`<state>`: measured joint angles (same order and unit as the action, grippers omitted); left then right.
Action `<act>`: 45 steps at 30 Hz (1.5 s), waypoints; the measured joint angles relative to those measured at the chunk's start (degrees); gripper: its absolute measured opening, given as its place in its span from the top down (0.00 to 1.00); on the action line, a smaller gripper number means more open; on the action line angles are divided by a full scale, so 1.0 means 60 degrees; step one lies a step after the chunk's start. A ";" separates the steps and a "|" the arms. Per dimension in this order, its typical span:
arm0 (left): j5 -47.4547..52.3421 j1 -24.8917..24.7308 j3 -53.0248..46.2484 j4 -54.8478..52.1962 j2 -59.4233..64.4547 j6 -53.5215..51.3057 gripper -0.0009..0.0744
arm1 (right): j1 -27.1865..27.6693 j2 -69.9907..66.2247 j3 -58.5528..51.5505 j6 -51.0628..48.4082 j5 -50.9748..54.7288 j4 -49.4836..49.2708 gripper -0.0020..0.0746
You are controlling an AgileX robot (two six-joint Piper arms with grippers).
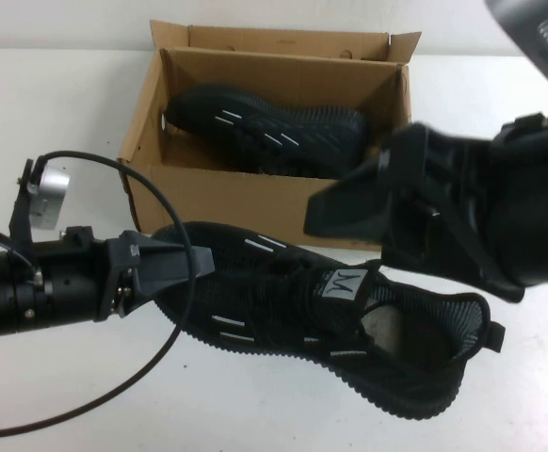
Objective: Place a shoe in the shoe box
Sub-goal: Hand over the shoe, then place the shoe in the shoe box
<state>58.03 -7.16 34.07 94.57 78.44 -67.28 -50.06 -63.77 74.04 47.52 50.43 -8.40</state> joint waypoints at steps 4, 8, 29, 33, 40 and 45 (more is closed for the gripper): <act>0.0139 0.0000 0.0251 -0.0036 0.0000 -0.0039 0.81 | 0.0355 -0.0121 0.0000 0.0717 -0.0069 0.0000 0.31; 0.0205 0.0000 0.0482 -0.0036 0.0000 -0.0039 0.81 | 0.0679 -0.0214 -0.0294 0.1011 -0.0112 -0.0072 0.31; 0.0424 0.0000 0.0543 -0.0036 0.0000 0.0020 0.81 | 0.0935 -0.1279 -0.1393 0.0724 -0.1917 -0.1482 0.41; 0.0424 0.0000 0.0543 -0.0036 0.0000 0.0065 0.81 | 0.0935 -0.1646 -0.1393 -0.0283 -0.2147 -0.2432 0.74; 0.0350 0.0073 0.0543 0.0076 0.0000 -0.0122 0.83 | 0.1022 -0.1904 -0.1419 -0.1471 -0.2453 -0.3380 0.97; 0.0487 0.0094 0.0543 0.0183 0.0000 -0.0147 0.53 | 0.1022 -0.1928 -0.1419 -0.1623 -0.2496 -0.3554 0.97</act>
<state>60.95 -6.60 37.33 95.67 78.44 -68.16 -43.93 -75.34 65.53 37.78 35.46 -29.72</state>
